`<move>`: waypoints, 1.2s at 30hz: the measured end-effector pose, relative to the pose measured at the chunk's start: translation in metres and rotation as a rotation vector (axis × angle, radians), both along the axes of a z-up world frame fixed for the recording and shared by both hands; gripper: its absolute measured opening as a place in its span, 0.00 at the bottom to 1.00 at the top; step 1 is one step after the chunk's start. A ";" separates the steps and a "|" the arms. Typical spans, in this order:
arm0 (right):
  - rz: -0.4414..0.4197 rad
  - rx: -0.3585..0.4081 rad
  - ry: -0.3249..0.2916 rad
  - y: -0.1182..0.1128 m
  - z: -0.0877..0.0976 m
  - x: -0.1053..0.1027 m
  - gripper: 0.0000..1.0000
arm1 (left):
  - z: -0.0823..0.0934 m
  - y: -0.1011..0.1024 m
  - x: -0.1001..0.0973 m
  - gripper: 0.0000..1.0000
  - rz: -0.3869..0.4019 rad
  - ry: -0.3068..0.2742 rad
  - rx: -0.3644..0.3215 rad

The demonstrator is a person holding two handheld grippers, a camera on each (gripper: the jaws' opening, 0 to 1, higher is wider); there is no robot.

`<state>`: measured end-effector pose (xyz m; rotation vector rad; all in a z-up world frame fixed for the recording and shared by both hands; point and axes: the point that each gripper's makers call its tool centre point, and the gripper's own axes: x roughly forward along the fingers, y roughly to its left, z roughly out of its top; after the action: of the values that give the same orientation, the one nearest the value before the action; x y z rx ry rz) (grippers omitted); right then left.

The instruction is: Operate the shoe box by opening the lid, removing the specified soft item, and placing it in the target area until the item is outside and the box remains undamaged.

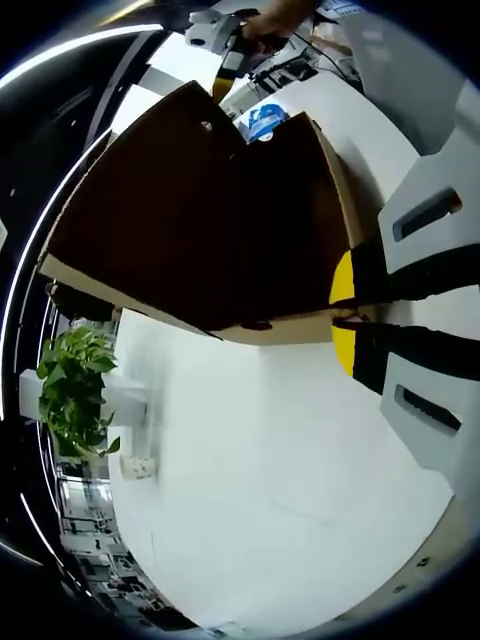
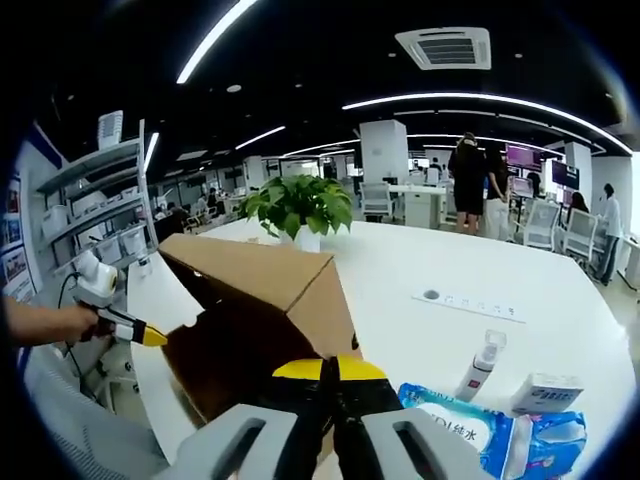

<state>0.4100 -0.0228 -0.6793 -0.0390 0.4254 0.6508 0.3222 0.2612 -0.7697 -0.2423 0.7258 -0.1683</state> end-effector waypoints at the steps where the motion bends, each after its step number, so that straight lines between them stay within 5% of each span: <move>1: -0.001 0.000 0.001 0.000 -0.001 -0.001 0.00 | 0.000 0.000 0.000 0.04 -0.002 0.000 0.002; 19: -0.012 -0.007 0.023 -0.002 -0.019 -0.026 0.00 | 0.004 0.000 -0.001 0.05 -0.061 -0.015 0.063; 29: -0.002 -0.013 0.062 -0.003 -0.034 -0.040 0.00 | 0.037 -0.004 0.009 0.12 -0.097 -0.124 0.096; 36: 0.009 -0.016 0.082 -0.004 -0.043 -0.047 0.00 | 0.039 -0.006 0.009 0.12 -0.125 -0.145 0.102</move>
<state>0.3631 -0.0269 -0.7226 -0.0299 0.5096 0.6591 0.3310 0.2547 -0.7307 -0.0859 0.6040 -0.2642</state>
